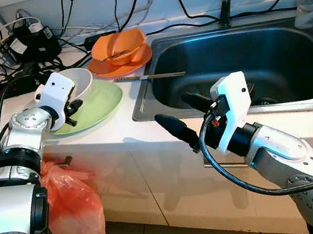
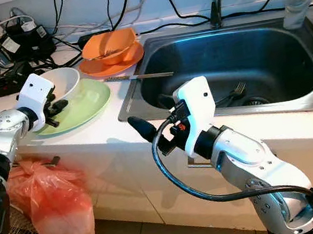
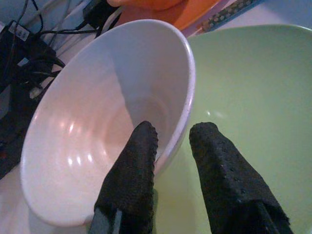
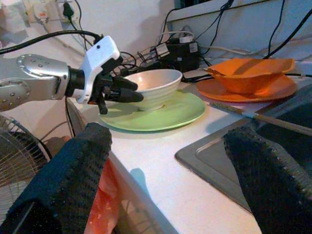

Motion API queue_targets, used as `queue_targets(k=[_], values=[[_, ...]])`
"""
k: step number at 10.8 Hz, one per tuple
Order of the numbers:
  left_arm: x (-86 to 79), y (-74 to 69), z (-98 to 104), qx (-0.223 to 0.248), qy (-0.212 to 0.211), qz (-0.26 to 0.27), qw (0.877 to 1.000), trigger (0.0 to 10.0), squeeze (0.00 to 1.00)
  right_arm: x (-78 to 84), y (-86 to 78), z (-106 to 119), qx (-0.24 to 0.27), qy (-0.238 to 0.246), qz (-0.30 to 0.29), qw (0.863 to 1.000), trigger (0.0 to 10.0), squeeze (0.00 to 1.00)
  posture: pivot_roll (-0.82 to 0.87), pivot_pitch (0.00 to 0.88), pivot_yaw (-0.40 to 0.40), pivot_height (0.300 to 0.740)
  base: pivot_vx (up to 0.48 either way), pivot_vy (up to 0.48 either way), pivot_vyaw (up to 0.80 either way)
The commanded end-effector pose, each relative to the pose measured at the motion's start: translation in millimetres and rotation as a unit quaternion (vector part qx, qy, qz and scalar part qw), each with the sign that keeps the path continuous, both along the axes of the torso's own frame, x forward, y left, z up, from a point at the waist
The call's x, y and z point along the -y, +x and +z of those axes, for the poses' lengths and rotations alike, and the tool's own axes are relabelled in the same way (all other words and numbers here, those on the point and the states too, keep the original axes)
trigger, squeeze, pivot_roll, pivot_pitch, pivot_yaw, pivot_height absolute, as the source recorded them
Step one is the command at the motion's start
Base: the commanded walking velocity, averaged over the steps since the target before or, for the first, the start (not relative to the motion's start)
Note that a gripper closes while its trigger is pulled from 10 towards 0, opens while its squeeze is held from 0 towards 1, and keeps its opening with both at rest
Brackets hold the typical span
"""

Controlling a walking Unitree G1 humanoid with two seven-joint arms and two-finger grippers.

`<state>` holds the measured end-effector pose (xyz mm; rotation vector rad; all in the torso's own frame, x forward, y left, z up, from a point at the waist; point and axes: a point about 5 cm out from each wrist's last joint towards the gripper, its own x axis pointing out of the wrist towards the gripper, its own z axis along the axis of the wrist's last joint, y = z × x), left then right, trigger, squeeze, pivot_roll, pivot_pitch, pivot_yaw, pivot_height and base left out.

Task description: Kitchen organization

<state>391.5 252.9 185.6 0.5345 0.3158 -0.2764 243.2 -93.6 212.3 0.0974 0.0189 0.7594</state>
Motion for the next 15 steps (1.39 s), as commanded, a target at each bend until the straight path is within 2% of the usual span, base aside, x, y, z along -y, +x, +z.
queue_targets(k=[1, 10, 13, 15], values=[[-5.1, -3.9, -7.4, -0.014, -0.005, 0.005, 1.0, 0.0, 0.0, -2.3, -2.8, -0.4, -0.002, 0.002, 0.006, 1.0, 10.0, 0.0, -0.12, 0.0, 0.152, 0.74, 0.0, 0.0, 0.0], [-2.4, -2.2, -3.6, -0.001, -0.015, 0.0, 1.0, 0.0, 0.0, -1.7, -0.4, -1.6, -0.002, 0.0, 0.003, 1.0, 10.0, 0.0, -0.12, 0.0, 0.151, 0.74, 0.0, 0.0, 0.0], [11.3, 5.6, 21.0, 0.105, -0.038, -0.017, 0.994, 0.0, 0.0, -1.5, 1.0, -1.8, 0.0, 0.0, -0.003, 1.0, 10.0, 0.0, -0.12, 0.0, 0.143, 0.74, 0.0, 0.0, 0.0], [11.3, 5.6, 21.0, 0.105, -0.038, -0.017, 0.994, 0.0, 0.0, -1.5, 1.0, -1.8, 0.0, 0.0, -0.003, 1.0, 10.0, 0.0, -0.12, 0.0, 0.143, 0.74, 0.0, 0.0, 0.0]])
